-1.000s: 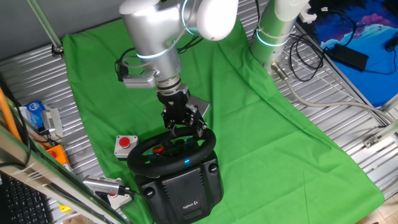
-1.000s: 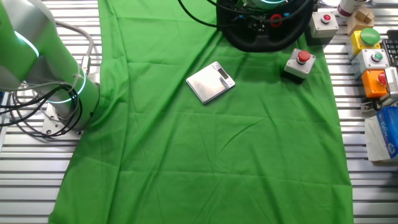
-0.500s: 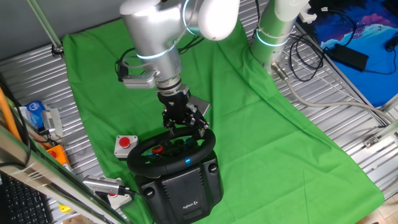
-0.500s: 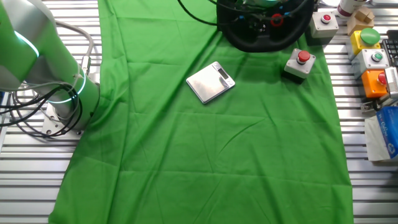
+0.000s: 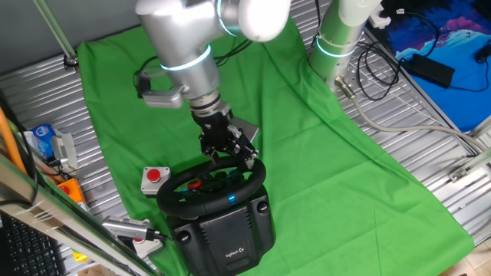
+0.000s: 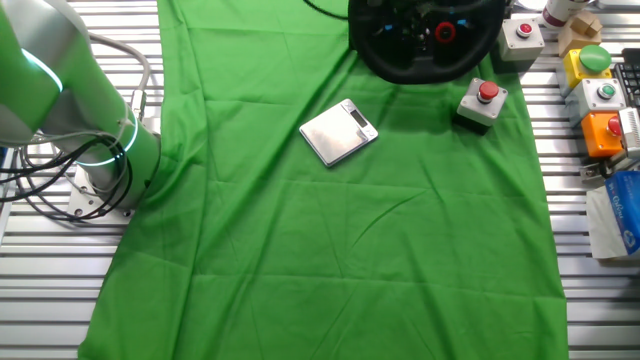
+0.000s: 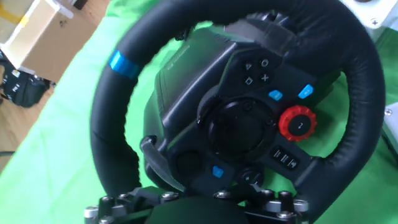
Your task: Rotate the steering wheel 90 degrees counterclockwise
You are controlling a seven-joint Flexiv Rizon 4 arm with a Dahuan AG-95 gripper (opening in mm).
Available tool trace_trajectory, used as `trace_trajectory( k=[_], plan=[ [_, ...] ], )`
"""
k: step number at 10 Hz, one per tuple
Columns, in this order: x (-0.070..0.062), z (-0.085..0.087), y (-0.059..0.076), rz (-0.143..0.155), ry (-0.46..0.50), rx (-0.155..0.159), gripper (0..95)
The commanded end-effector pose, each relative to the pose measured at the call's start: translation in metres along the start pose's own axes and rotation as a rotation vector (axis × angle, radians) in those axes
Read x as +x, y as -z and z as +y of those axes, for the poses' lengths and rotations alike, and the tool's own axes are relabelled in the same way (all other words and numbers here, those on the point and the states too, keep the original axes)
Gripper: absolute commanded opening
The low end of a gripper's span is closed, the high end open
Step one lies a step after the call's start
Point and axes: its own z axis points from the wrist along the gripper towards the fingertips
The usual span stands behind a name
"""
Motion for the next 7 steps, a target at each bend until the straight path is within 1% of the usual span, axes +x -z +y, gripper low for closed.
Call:
trace_trajectory(
  k=[1, 3, 4, 5, 7],
  plan=[
    [-0.0138, -0.0080, 0.0071, 0.043, 0.001, 0.015, 76.0],
    [-0.0192, -0.0110, 0.0115, 0.083, -0.003, 0.044, 38.0],
    [-0.0199, -0.0114, 0.0121, 0.102, -0.016, 0.045, 0.0],
    [-0.0199, -0.0114, 0.0121, 0.120, -0.014, 0.054, 0.0],
    [-0.0199, -0.0114, 0.0120, 0.131, -0.015, 0.059, 0.0]
  ],
)
